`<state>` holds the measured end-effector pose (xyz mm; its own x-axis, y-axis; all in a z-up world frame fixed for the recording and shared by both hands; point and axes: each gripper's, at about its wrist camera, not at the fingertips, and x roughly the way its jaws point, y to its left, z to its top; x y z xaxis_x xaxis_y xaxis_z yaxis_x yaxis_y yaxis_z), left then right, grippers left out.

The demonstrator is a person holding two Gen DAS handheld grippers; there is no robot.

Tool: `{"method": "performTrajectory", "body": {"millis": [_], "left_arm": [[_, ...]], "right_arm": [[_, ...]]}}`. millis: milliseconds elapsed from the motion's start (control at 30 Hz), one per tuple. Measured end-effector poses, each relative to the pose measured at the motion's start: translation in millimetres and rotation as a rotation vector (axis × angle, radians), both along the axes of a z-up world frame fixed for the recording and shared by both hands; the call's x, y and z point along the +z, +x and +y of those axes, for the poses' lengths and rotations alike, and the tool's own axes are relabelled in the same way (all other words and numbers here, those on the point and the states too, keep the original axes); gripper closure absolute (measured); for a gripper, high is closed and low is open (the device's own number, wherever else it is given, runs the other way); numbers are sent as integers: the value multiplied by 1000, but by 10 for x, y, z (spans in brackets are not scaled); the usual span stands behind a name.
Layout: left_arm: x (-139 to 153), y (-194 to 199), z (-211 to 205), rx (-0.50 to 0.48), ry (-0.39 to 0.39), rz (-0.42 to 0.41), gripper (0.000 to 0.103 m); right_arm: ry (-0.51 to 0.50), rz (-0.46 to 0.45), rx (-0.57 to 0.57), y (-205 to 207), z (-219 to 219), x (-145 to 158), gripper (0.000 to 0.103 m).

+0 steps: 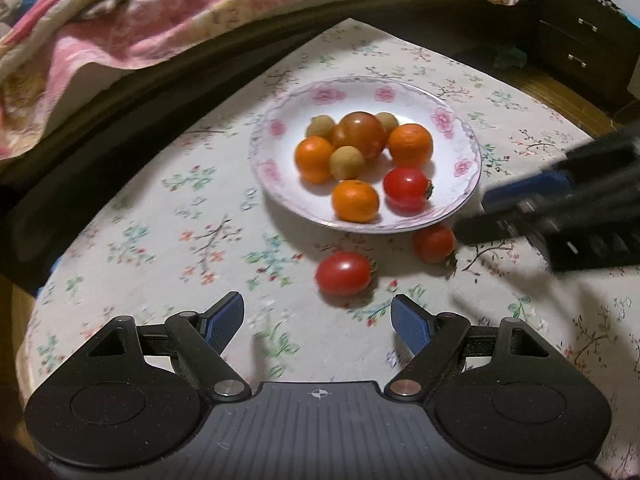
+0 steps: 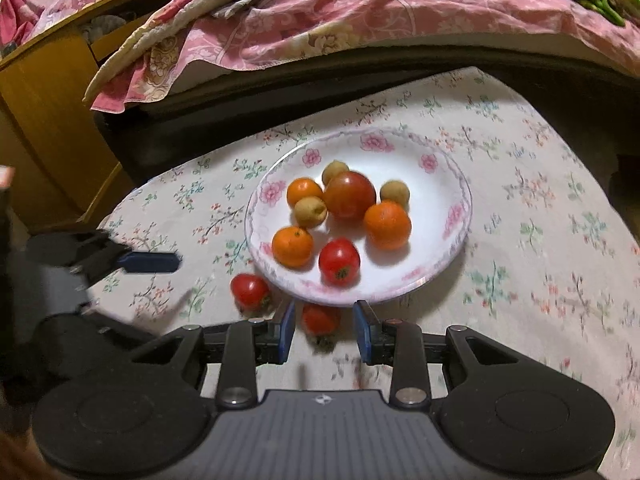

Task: Organize fruits
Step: 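Grasp a red tomato with the left tool while the right tool grasps another tomato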

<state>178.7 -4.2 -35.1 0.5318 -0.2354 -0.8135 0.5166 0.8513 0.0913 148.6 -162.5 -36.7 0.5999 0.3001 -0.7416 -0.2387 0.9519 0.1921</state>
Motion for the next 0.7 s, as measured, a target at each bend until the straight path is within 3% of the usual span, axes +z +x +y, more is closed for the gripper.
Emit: {"method": "performTrajectory", "body": {"millis": [200,500,700], "left_arm": [[-102,84,-114,2,21,-20,20],[-150,152,-182,0,15,-20,23],[-164,201,-163,15,22,-24,31]], "right_arm": [[-16,32,20,-99,-10,-178,68],[-6,3,25,34,-34,-264,68],[16,-16,40,135,12,-312,68]]}}
